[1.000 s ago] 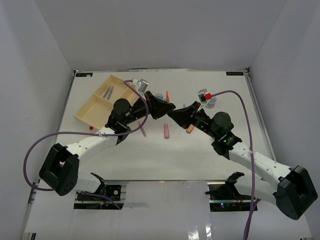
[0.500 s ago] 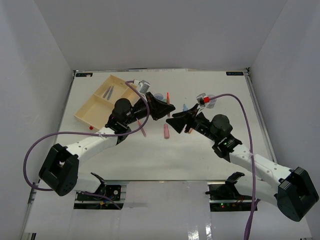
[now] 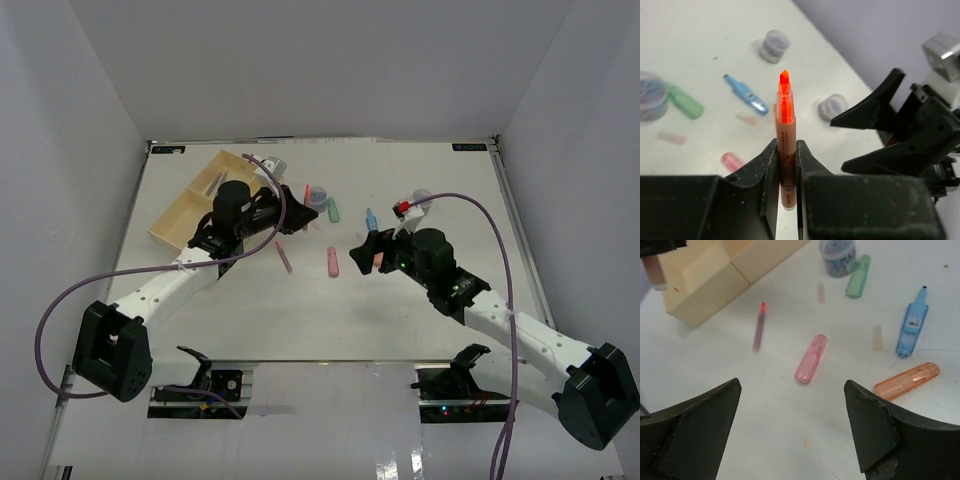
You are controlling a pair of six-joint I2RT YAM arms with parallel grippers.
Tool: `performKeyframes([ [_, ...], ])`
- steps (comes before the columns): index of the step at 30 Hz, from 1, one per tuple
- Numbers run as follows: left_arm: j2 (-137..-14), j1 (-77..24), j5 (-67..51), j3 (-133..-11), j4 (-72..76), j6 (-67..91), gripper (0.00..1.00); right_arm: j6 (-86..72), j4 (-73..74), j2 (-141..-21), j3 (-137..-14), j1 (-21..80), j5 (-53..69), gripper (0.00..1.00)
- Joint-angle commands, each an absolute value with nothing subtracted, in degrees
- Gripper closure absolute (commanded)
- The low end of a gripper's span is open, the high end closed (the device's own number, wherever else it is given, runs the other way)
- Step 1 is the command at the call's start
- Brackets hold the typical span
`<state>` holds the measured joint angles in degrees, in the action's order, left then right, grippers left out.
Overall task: Sort the stationery into containers
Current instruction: Pick up the pen cap from the center of the board.
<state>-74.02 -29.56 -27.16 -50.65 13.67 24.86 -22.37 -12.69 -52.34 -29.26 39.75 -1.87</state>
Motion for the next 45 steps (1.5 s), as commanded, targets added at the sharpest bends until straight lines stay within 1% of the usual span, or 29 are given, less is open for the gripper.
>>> performKeyframes([
  [1,-72.0,-25.4,-26.2,-53.1,0.4,19.1,1.0,-13.5,-1.3,-58.9,-40.5,39.4,-7.3,0.1],
  [2,-71.9,-24.6,-26.1,-53.3,-3.7,17.2,1.0,-12.8,3.7,-60.7,-43.0,39.3,-7.7,0.1],
  [3,-71.7,-23.8,-25.6,-53.3,-4.8,16.4,1.0,-12.1,5.8,-64.3,-47.7,39.0,-9.0,0.06],
  [6,-70.4,-23.6,-24.4,-52.6,-7.9,12.8,1.0,-10.8,10.5,-70.8,-53.2,38.1,-9.1,0.0],
  [8,-69.1,-23.5,-23.6,-51.7,-9.2,11.2,1.0,-10.2,14.2,-74.3,-58.4,37.1,-8.4,0.0],
  [10,-67.6,-23.5,-22.9,-50.8,-9.5,9.6,1.0,-8.9,17.5,-80.2,-64.3,36.2,-7.2,0.04],
  [13,-66.0,-23.5,-22.3,-46.9,-7.0,9.5,1.0,-6.7,22.4,-87.5,-70.2,35.8,-6.9,0.04],
  [14,-65.7,-23.5,-22.2,-46.0,-5.3,9.7,1.0,-6.1,23.1,-89.1,-71.1,35.7,-6.8,0.04],
  [17,-66.4,-23.5,-22.2,-46.6,-6.5,9.8,1.0,-4.4,24.5,-94.1,-73.8,35.2,-6.5,0.05],
  [20,-66.3,-23.5,-21.7,-46.1,-6.2,9.1,1.0,-2.6,25.4,-97.8,-75.8,34.6,-5.3,0.09],
  [26,-65.7,-23.5,-21.0,-45.5,-6.1,8.4,1.0,-0.3,26.1,-104.1,-78.6,33.7,-5.0,0.24],
  [27,-65.6,-23.5,-21.3,-45.5,-6.1,8.3,1.0,0.3,26.2,-105.3,-79.5,33.7,-4.8,0.29],
  [31,-65.7,-23.5,-21.4,-45.5,-6.1,8.1,1.0,2.1,26.5,-108.1,-81.7,33.5,-5.0,0.35],
  [33,-65.9,-23.5,-21.1,-45.5,-6.1,8.0,1.0,2.1,26.5,-109.7,-82.9,33.5,-5.1,0.4],
  [43,-65.4,-23.5,-22.0,-45.4,-5.8,7.6,1.0,2.2,26.5,-115.0,-86.1,33.3,-7.0,0.46],
  [44,-65.4,-23.5,-22.0,-45.4,-5.8,7.6,1.0,2.3,26.5,-115.5,-86.3,33.2,-7.4,0.49],
  [45,-65.3,-23.5,-22.1,-45.4,-5.7,7.6,1.0,2.4,26.5,-115.7,-86.5,33.2,-7.6,0.5],
])
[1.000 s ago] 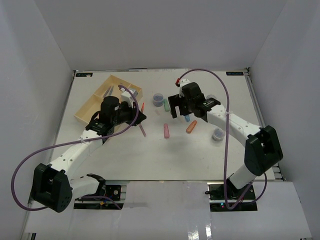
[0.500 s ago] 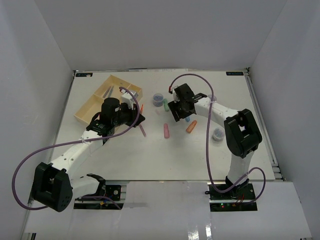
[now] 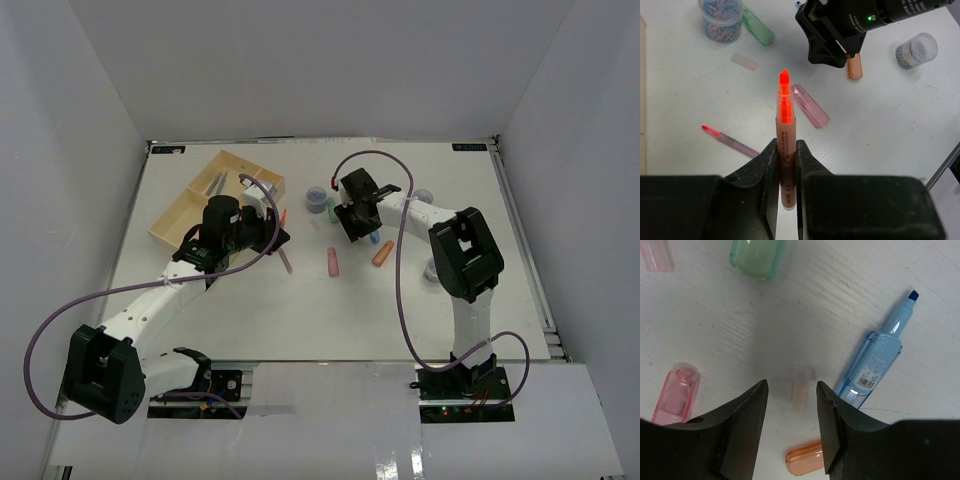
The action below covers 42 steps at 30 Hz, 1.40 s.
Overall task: Sort the stationery into containers
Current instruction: Pick up the pen cap from the center of the board.
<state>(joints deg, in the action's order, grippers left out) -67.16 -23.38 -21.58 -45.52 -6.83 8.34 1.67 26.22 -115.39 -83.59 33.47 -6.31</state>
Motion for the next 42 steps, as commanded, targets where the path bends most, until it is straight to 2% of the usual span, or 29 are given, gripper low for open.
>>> performKeyframes([
  [1,-65.2,-23.5,-22.1,-45.4,-5.7,7.6,1.0,2.5,26.5,-116.2,-86.7,33.3,-7.6,0.5],
  [7,-64.7,-23.5,-22.0,-45.4,-5.7,7.4,1.0,2.7,27.1,-117.9,-87.3,33.2,-8.7,0.52],
  [11,-64.5,-23.5,-22.0,-45.4,-5.7,7.4,1.0,2.8,27.2,-118.5,-87.3,33.1,-9.0,0.58],
  [18,-64.4,-23.5,-22.6,-45.4,-5.8,7.2,1.0,2.8,27.5,-118.5,-86.9,33.1,-8.9,0.59],
  [20,-64.4,-23.5,-22.8,-45.4,-5.7,7.1,1.0,2.8,27.6,-118.5,-86.9,33.2,-8.7,0.64],
  [25,-64.3,-23.5,-23.0,-45.3,-5.6,6.9,1.0,2.9,27.9,-118.7,-87.2,33.1,-8.3,0.67],
  [31,-64.7,-23.5,-24.5,-45.3,-5.4,6.9,1.0,2.6,29.1,-118.0,-87.5,33.1,-8.4,0.84],
  [34,-64.0,-23.5,-26.2,-45.0,-4.4,7.4,1.0,1.8,30.2,-115.2,-88.5,33.5,-5.8,0.92],
  [42,-62.7,-23.5,-33.1,-47.0,3.2,9.6,1.0,0.4,24.4,-97.1,-87.4,35.1,-0.6,0.92],
])
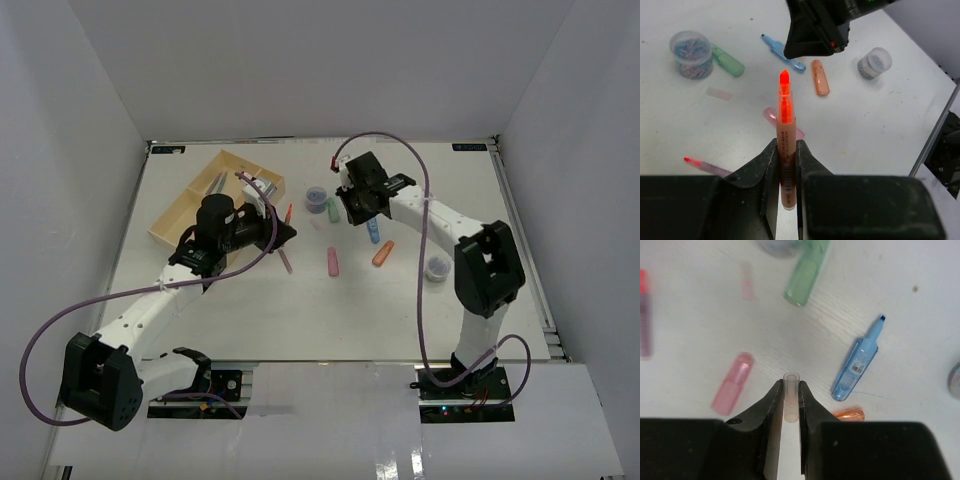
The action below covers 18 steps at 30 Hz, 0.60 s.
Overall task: Sort the stationery into containers
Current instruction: Pick up the pen cap from the center of the board, then close the pen cap on the pen.
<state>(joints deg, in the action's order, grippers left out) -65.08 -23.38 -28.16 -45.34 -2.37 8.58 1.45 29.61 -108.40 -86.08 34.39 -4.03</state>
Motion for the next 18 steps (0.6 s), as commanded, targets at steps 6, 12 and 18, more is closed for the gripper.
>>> performKeyframes([
  [6,-65.2,-23.5,-38.2,-53.4,8.6,10.5,1.0,-2.4,13.4,-85.5,-86.2,35.1,5.3,0.92],
  [12,-69.3,-23.5,-44.1,-56.4,15.7,14.1,1.0,-7.7,-5.2,-76.0,-77.4,35.1,9.6,0.92],
  [18,-66.6,-23.5,-45.7,-49.4,22.2,15.3,1.0,-14.2,-25.2,-73.3,-68.8,35.4,17.9,0.92],
])
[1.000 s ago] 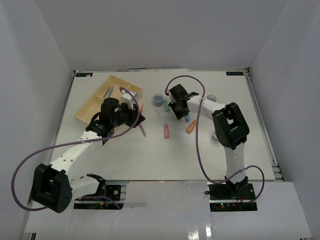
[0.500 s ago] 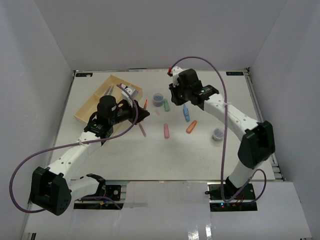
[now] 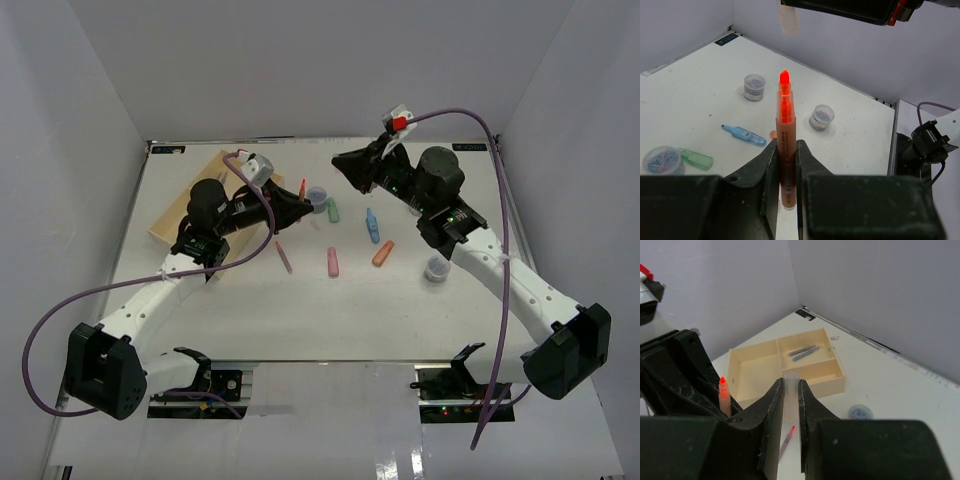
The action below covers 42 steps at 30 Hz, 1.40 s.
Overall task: Sort the stationery into containers
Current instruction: Close the pen cap on the pen.
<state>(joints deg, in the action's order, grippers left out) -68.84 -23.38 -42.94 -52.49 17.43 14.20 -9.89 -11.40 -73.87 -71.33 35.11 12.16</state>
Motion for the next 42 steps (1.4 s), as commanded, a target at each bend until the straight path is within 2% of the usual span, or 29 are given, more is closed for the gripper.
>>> performKeyframes([
  [1,-66.3,-23.5,-45.9,-48.8,23.1,15.6,1.0,-14.8,-28.7,-73.1,-68.1,35.6,18.5,0.92],
  [8,-65.4,-23.6,-47.4,-46.9,24.4,16.2,1.0,-19.4,-41.4,-73.6,-63.4,37.4,22.1,0.92],
  [14,-65.1,-23.6,-46.8,-46.8,23.6,15.5,1.0,-21.9,-45.5,-75.5,-63.0,38.3,24.6,0.92],
  [42,-64.3,-24.5,-47.4,-46.1,25.2,16.3,1.0,-26.2,-52.3,-79.5,-59.4,39.7,28.1,0.92],
])
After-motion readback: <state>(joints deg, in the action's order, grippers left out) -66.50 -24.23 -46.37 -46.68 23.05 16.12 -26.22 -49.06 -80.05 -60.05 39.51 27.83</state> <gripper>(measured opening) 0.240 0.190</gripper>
